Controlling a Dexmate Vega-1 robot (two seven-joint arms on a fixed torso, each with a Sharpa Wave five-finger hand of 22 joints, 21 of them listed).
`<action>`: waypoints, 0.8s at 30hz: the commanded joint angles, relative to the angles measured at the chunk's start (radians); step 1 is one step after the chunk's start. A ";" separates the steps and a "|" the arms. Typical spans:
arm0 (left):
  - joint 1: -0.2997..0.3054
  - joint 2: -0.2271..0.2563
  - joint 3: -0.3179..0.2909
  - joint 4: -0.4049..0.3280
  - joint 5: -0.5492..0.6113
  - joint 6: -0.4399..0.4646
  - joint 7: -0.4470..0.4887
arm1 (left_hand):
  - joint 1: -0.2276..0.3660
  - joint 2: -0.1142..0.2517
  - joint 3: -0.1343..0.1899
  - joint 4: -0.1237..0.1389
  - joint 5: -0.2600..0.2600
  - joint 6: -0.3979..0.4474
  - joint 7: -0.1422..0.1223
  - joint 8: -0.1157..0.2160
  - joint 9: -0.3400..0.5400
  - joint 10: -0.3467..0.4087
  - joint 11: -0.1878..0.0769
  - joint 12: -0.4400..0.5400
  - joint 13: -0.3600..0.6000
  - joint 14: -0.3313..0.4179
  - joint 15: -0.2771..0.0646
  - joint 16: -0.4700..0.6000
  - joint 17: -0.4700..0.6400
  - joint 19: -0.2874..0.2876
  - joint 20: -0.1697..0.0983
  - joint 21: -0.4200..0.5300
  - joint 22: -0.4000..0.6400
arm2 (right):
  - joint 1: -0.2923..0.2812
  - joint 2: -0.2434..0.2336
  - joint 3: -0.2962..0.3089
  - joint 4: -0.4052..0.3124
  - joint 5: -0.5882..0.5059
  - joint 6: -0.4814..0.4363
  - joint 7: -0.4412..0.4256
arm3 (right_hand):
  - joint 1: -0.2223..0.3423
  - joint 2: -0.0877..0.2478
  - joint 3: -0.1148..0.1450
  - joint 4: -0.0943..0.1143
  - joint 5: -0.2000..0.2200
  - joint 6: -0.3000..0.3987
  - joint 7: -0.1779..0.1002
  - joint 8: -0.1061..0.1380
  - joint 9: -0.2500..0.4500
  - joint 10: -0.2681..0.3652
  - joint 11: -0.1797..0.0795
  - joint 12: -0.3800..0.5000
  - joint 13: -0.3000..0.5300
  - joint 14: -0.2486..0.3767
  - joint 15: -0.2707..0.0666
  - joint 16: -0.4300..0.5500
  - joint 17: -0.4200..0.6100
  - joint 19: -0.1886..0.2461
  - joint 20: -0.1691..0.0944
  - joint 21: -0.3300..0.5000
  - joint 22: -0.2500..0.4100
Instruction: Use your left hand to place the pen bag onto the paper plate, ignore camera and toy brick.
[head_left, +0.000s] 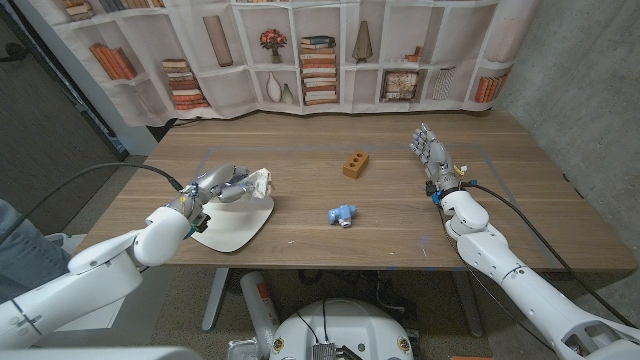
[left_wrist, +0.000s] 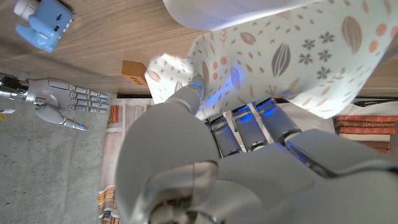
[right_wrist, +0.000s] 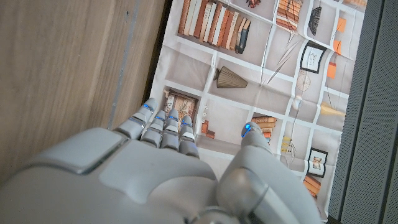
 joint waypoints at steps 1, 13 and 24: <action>0.088 -0.029 -0.070 -0.027 0.023 0.012 -0.001 | 0.004 -0.004 0.001 -0.004 -0.003 0.009 -0.001 0.002 0.002 0.010 -0.001 -0.004 0.004 0.004 -0.122 -0.001 0.005 -0.005 -0.026 0.006 0.003 | -0.005 -0.006 -0.001 -0.014 -0.003 -0.008 -0.003 | 0.005 0.011 -0.004 0.000 -0.002 0.010 0.004 0.000 0.002 0.011 0.000 -0.001 0.004 0.009 -0.004 -0.002 0.002 0.009 -0.031 -0.002 0.001; 0.138 -0.077 -0.120 -0.046 0.061 0.039 -0.024 | 0.004 -0.007 0.000 -0.004 -0.003 0.009 -0.003 0.001 0.002 0.009 -0.004 -0.004 0.006 0.003 -0.122 -0.002 0.007 -0.006 -0.027 0.007 0.003 | -0.006 -0.008 -0.002 -0.012 0.000 -0.013 0.003 | 0.003 0.012 -0.005 0.000 -0.002 0.010 0.004 0.000 0.002 0.011 -0.001 -0.001 0.004 0.009 -0.005 -0.002 0.002 0.010 -0.029 -0.006 0.001; 0.128 -0.095 -0.104 -0.048 0.119 0.061 -0.025 | 0.005 -0.009 0.000 -0.004 -0.003 0.014 -0.004 0.002 0.002 0.010 -0.003 -0.005 0.008 0.005 -0.123 -0.003 0.009 -0.008 -0.027 0.009 0.003 | -0.020 -0.018 0.005 -0.022 0.008 -0.015 0.004 | 0.003 0.012 -0.006 0.000 -0.002 0.011 0.003 0.000 0.002 0.011 -0.002 -0.001 0.004 0.010 -0.004 -0.002 0.002 0.012 -0.029 -0.009 0.001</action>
